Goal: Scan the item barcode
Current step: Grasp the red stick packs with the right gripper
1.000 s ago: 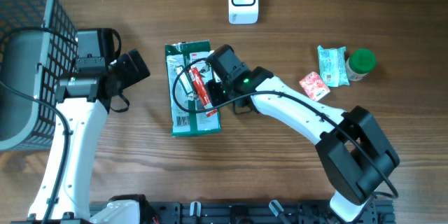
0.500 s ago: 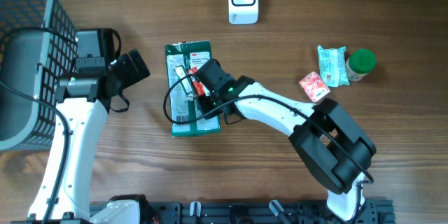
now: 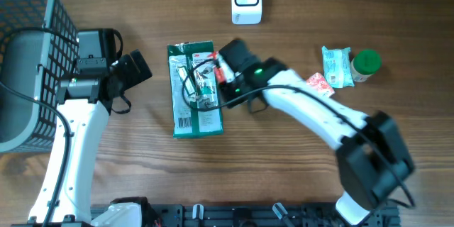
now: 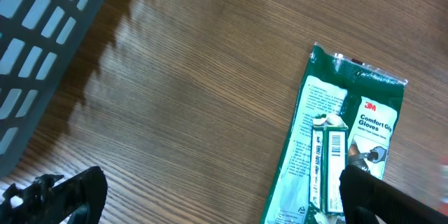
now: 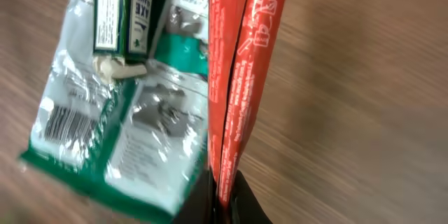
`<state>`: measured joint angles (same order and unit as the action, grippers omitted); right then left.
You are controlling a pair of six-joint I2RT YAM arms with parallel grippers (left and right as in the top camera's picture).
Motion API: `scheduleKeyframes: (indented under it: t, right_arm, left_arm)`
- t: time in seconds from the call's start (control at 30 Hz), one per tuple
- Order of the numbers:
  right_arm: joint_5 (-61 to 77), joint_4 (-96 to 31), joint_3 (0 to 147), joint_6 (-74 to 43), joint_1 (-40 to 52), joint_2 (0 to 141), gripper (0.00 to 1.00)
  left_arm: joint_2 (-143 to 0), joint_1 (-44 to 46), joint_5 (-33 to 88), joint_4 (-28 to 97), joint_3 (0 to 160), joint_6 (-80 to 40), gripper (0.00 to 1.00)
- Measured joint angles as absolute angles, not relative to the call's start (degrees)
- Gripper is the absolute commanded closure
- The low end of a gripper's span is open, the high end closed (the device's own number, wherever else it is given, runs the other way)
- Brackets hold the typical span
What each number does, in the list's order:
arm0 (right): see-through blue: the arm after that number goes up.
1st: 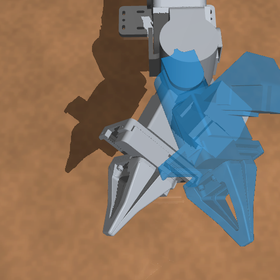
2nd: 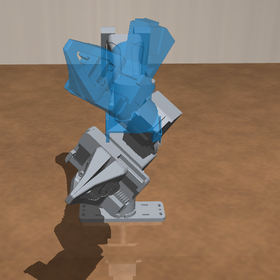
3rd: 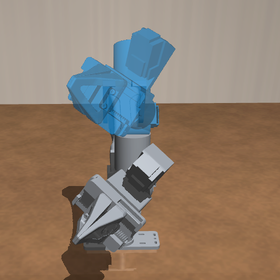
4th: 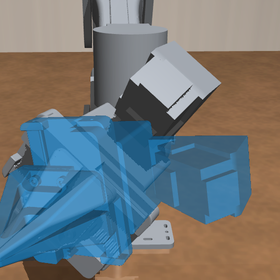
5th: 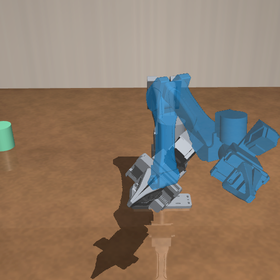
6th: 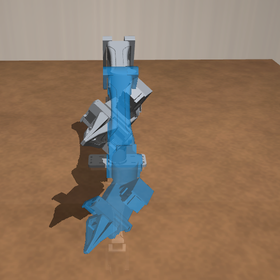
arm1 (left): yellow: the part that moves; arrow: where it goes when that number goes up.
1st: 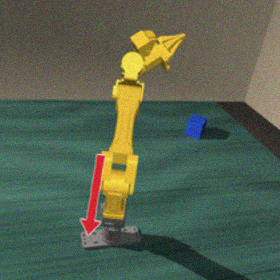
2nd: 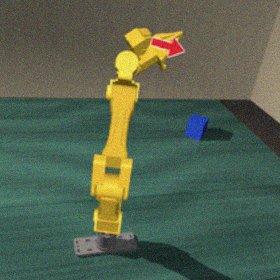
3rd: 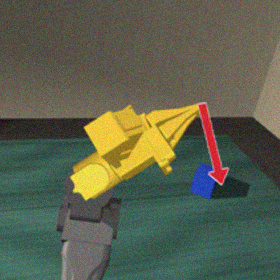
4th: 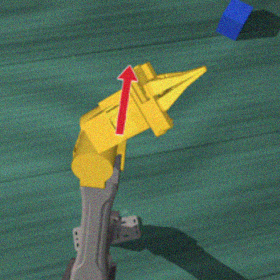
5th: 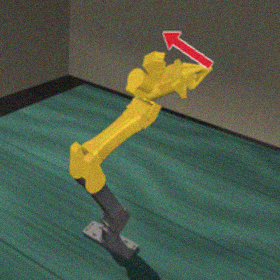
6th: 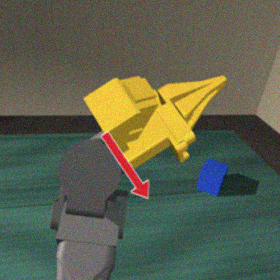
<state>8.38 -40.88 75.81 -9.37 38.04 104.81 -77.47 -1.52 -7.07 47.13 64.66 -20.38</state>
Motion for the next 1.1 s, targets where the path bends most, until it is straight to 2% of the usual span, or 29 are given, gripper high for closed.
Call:
scheduleKeyframes:
  t: [0.17, 0.27, 0.5, 0.63, 0.67, 0.7, 0.9, 1.1]
  right_arm:
    - [9.2, -47.6, 74.8, 5.3, 36.2, 103.4, 0.96]
    - [13.5, -44.8, 69.5, 16.3, 36.2, 103.5, 0.96]
    - [17.0, -36.8, 63.5, 24.0, 36.2, 103.8, 0.95]
    - [17.6, -35.9, 63.1, 25.6, 36.2, 103.8, 0.68]
    - [17.7, -35.8, 63.1, 25.8, 36.2, 103.8, 0.57]
    - [17.8, -35.7, 63.1, 25.7, 36.2, 103.8, 0.5]
    - [17.5, -34.2, 63.0, 26.2, 36.2, 103.8, 0.46]
    - [14.9, -34.7, 63.2, 25.1, 36.2, 103.8, 0.49]
  left_arm:
    - [-77.5, -1.5, -7.1, 47.1, 64.7, -20.4, 0.0]
    - [-77.5, -1.5, -7.1, 47.1, 64.7, -20.4, 0.0]
    - [-77.5, -1.5, -7.1, 47.1, 64.7, -20.4, 0.0]
    - [-77.5, -1.5, -7.1, 47.1, 64.7, -20.4, 0.0]
    - [-77.5, -1.5, -7.1, 47.1, 64.7, -20.4, 0.0]
    - [-77.5, -1.5, -7.1, 47.1, 64.7, -20.4, 0.0]
    - [-77.5, -1.5, -7.1, 47.1, 64.7, -20.4, 0.0]
    - [-77.5, -1.5, -7.1, 47.1, 64.7, -20.4, 0.0]
